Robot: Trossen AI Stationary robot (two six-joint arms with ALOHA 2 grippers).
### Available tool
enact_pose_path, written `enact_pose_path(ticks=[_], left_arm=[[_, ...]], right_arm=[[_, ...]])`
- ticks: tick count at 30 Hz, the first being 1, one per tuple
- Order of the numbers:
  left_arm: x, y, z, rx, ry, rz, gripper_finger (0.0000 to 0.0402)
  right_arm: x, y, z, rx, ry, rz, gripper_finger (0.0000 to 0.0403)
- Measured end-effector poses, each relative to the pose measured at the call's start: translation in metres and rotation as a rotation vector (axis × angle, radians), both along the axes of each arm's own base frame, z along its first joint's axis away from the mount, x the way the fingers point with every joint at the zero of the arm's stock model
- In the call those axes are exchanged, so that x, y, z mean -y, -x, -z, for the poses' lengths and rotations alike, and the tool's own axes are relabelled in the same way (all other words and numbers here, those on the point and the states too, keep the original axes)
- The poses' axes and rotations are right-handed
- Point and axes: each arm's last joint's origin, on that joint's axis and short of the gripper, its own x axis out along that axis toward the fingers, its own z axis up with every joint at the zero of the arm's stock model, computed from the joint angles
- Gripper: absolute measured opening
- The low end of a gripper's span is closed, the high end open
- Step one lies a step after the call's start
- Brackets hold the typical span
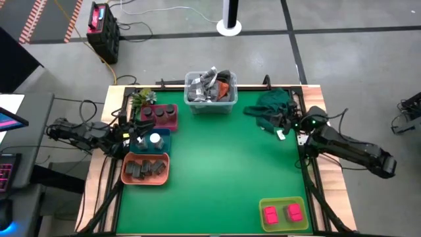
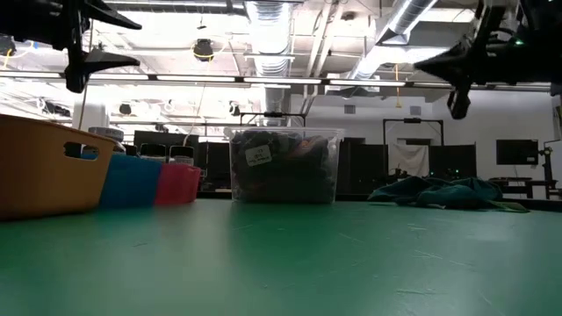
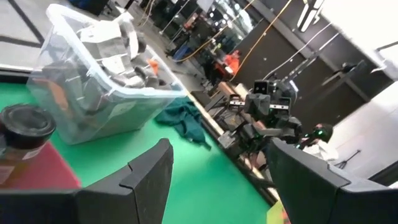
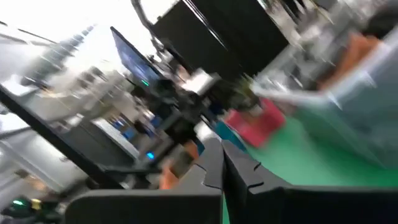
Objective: Sort spices by type
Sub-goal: Return to Home Position
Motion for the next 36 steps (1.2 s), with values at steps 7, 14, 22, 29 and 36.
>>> enact_pose_path(ticks=[7, 14, 22, 29, 36], left_arm=[[0.000, 0.000, 0.005, -0.044, 0.004, 0.001, 0.0249], [0.000, 0.000, 0.006, -0.058, 0.001, 0.001, 0.0249], [0.000, 0.000, 0.009, -0.086, -0.009, 0.005, 0.0249], [0.001, 0.000, 0.010, -0.142, -0.098, 0.053, 0.0249], [0.001, 0.000, 0.017, -0.290, -0.272, 0.060, 0.0249]], right_arm=[[-0.002, 0.004, 0.013, -0.129, -0.011, 0.018, 0.0030], [0.000, 0.005, 0.018, -0.196, 0.037, 0.101, 0.0019], [-0.004, 0.006, 0.024, -0.262, 0.034, 0.110, 0.0017], [-0.008, 0.012, 0.017, -0.303, 0.151, 0.306, 0.0017], [-0.006, 0.017, 0.021, -0.408, 0.248, 0.461, 0.0041]])
